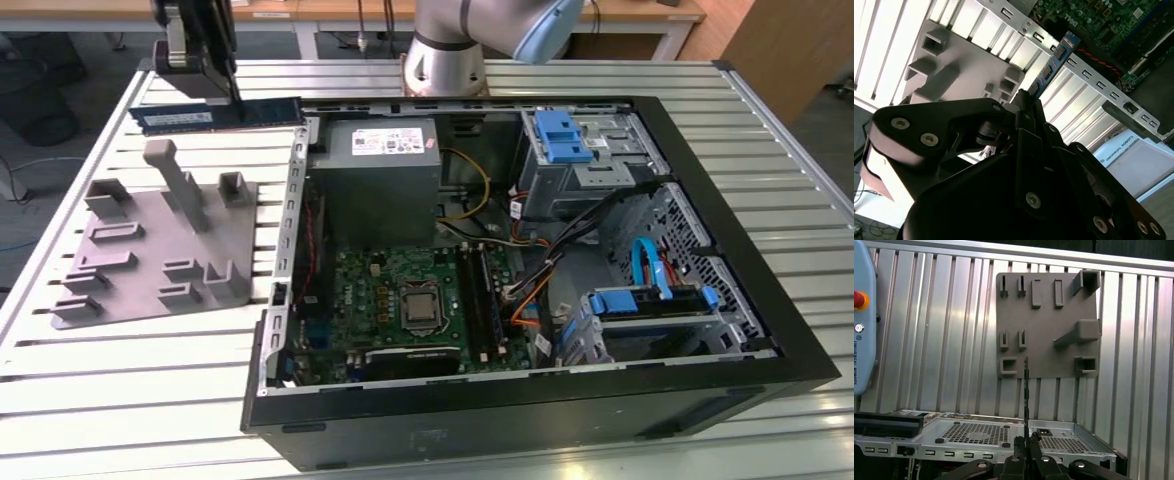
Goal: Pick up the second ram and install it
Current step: 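Pick up the second ram and move it above second insertion slot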
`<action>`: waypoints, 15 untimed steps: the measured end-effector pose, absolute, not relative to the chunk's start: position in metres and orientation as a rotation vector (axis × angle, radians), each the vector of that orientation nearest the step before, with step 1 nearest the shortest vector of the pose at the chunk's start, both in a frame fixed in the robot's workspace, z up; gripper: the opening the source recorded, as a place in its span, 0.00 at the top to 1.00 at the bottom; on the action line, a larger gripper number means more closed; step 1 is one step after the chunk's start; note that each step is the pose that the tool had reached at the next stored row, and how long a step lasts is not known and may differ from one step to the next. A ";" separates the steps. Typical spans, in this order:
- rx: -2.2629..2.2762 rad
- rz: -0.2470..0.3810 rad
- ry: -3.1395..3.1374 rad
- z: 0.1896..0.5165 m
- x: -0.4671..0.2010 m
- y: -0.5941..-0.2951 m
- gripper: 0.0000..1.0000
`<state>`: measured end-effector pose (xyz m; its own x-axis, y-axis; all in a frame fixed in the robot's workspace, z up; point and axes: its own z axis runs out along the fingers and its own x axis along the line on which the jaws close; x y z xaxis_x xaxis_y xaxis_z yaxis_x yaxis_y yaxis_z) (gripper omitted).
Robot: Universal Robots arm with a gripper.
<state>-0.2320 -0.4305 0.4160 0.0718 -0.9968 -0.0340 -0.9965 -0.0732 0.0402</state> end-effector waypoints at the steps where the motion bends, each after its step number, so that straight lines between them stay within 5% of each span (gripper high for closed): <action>1: 2.295 -0.082 -2.134 0.416 -0.230 -0.431 0.86; 15: 2.295 -0.082 -2.134 0.416 -0.204 -0.431 0.86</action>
